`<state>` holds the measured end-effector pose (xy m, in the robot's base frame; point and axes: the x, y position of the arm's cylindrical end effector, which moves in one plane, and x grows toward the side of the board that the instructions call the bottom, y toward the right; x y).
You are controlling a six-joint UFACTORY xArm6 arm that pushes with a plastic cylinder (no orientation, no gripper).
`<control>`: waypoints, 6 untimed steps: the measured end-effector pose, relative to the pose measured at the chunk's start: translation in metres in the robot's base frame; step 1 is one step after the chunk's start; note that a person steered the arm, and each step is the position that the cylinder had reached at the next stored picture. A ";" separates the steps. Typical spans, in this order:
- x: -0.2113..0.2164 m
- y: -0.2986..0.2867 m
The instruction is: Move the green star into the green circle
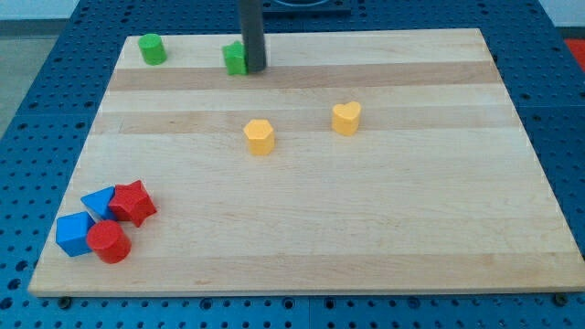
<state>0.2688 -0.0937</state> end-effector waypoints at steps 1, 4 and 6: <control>0.000 -0.035; 0.006 -0.087; -0.021 -0.023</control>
